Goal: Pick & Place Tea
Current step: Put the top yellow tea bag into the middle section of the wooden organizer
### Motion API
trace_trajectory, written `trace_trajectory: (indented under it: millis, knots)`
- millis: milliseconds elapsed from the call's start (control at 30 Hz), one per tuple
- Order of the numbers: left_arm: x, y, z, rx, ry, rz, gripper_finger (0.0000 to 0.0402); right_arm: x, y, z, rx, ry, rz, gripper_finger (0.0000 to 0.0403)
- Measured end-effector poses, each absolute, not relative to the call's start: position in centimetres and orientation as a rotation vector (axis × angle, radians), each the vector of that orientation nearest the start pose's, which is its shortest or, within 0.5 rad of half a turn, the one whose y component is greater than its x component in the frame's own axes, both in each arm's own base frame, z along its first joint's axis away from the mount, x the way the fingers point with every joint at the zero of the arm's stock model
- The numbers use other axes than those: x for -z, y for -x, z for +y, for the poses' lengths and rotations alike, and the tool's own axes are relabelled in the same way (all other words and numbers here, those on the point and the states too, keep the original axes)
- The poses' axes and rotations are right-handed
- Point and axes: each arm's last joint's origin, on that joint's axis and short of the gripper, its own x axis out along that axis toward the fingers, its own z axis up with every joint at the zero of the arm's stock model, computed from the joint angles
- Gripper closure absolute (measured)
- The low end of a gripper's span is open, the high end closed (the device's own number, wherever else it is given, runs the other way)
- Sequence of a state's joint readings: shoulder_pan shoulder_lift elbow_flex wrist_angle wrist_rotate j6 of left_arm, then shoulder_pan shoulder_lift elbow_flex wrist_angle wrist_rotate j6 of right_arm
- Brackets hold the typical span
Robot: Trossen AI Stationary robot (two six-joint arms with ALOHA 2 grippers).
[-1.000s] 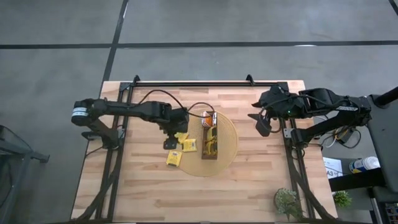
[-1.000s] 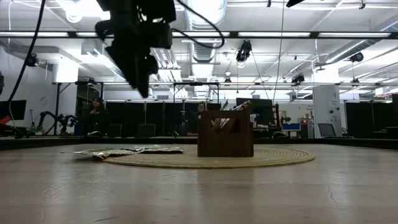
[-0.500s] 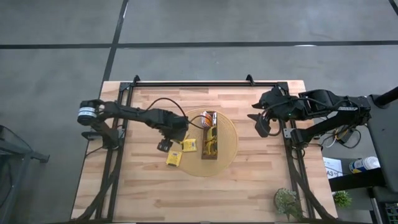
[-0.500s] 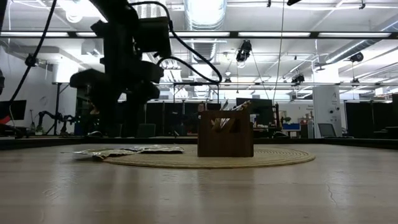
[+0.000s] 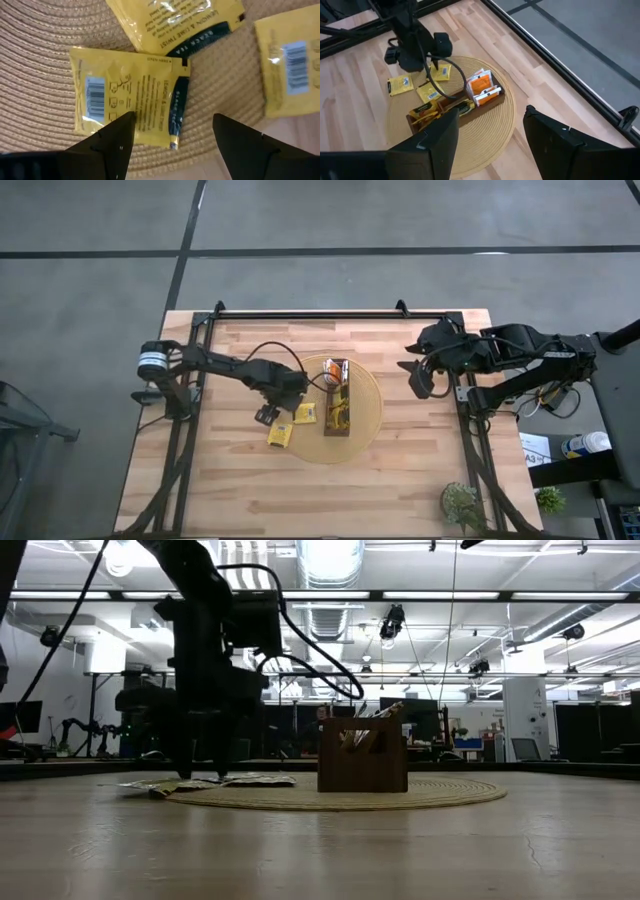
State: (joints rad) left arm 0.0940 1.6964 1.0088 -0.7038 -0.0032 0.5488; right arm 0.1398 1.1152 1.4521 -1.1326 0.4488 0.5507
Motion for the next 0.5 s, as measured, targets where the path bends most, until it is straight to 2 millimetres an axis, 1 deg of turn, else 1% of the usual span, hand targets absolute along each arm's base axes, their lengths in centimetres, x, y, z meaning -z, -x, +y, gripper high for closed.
trace_trajectory:
  millis: [167,233,267,333,367,500]
  knots:
    - [-15.1,-30.1,2.9,0.305,-0.392,1.396,0.0142,-41.1,-18.2,1.3,0.489,-0.290,0.653,0.0184]
    - [-14.8,-30.1,2.8,0.310,-0.389,1.409,0.0154,-41.1,-18.2,1.3,0.489,-0.291,0.652,0.0184]
    - [-14.6,-30.1,2.8,0.313,-0.389,1.414,0.0166,-41.1,-18.2,1.3,0.491,-0.294,0.651,0.0184]
    - [-14.4,-30.1,2.8,0.315,-0.388,1.421,0.0203,-41.1,-18.2,1.3,0.502,-0.302,0.644,0.0184]
    - [-14.4,-30.1,2.8,0.316,-0.387,1.423,0.0228,-41.1,-18.2,1.2,0.513,-0.303,0.639,0.0184]
    - [-14.5,-30.1,2.8,0.316,-0.386,1.415,0.0350,-41.2,-18.2,1.2,0.520,-0.301,0.635,0.0184]
